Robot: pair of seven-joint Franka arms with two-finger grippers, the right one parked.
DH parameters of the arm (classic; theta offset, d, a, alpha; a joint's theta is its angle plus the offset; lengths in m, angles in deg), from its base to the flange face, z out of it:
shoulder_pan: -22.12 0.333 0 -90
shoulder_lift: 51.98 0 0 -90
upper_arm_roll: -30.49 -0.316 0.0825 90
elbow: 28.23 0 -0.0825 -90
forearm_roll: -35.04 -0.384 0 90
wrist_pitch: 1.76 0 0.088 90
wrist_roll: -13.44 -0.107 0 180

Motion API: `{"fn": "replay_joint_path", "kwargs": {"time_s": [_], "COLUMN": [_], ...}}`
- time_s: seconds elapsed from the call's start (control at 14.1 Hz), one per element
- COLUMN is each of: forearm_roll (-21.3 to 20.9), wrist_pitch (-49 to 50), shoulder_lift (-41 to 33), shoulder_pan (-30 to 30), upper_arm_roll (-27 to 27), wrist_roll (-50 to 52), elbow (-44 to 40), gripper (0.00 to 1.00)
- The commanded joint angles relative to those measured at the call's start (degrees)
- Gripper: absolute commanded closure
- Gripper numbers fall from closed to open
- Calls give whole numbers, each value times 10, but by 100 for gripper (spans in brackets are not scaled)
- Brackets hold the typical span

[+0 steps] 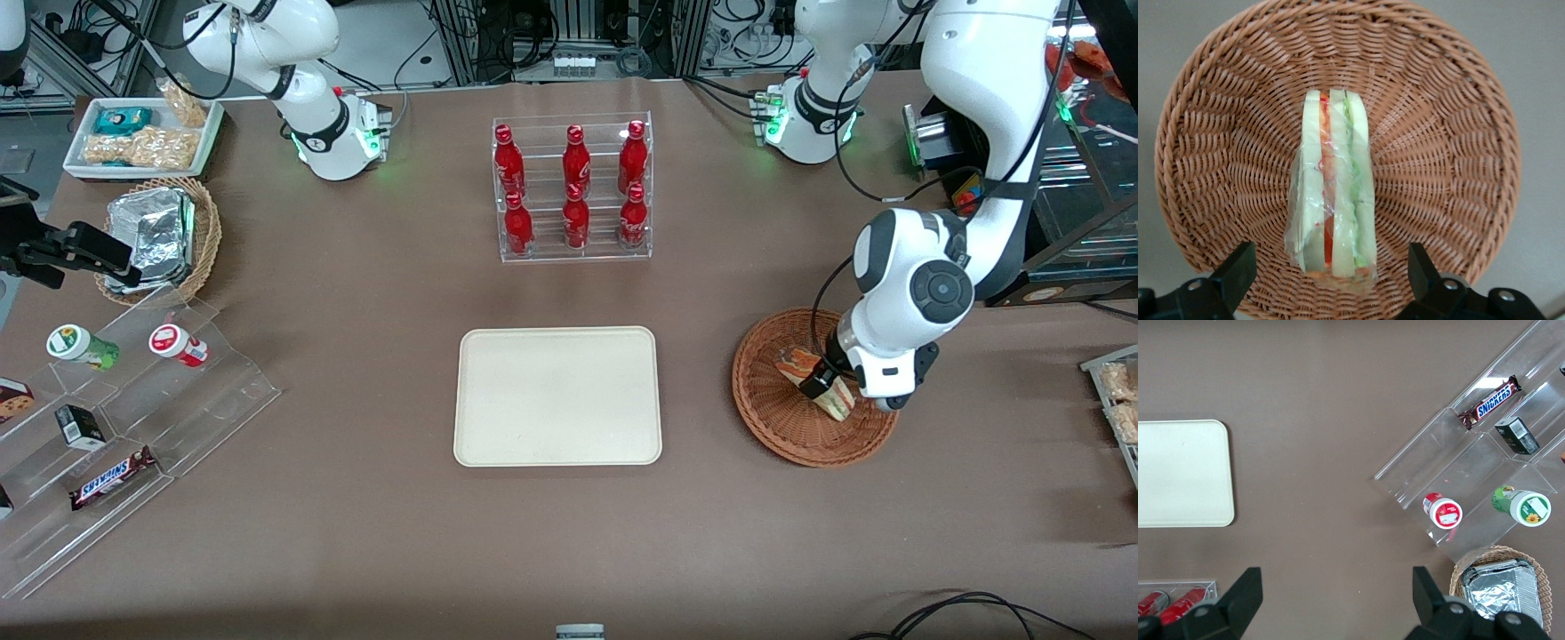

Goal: Place sandwich from basket to tray
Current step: 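Close the left gripper on the sandwich and lift it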

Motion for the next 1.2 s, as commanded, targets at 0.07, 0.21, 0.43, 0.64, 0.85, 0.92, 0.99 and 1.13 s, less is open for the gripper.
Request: {"fn": "replay_joint_path", "kwargs": {"time_s": [0.07,0.21,0.43,0.64,0.85,0.92,0.99,1.13], "forearm_roll": [-9,-9,-9,-7,2,1,2,-13], "wrist_pitch": [0,7,106,270,291,290,288,283], "shoulder_lift": [36,30,23,28,26,27,30,64], "shoulder_pan": [-2,0,0,1,-5,-6,-7,-22], "upper_arm_roll": [-2,-3,-3,-1,8,29,43,93], "wrist_roll": [73,69,70,67,68,67,67,57], "elbow": [-26,-27,-91,-208,-234,-237,-241,-273], "gripper": [53,89,90,90,90,91,92,96]}}
